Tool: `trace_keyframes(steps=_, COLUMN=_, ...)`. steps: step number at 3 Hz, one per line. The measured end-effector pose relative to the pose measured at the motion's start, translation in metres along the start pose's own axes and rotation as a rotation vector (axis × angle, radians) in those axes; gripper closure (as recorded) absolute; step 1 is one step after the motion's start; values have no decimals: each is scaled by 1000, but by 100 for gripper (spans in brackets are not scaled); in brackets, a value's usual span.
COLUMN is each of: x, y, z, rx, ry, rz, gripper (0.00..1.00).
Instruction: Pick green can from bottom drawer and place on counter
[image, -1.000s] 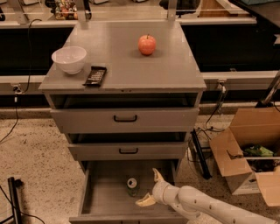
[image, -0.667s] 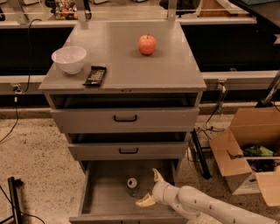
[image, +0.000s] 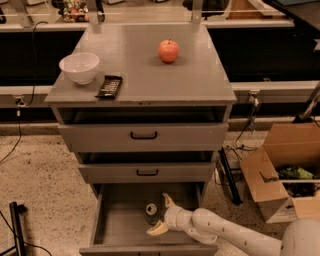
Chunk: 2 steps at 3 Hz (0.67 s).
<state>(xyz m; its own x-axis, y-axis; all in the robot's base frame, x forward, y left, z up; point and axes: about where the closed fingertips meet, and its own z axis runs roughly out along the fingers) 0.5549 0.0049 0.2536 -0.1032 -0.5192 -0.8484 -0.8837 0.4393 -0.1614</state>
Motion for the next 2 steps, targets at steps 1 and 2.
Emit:
trace_keyframes(steps=1, x=26, y=2, z=32, rx=-26, ry=-6, rz=52, gripper=0)
trace_keyframes(steps=2, x=46, y=2, z=53, rx=-43, ry=-15, rz=114, gripper=17)
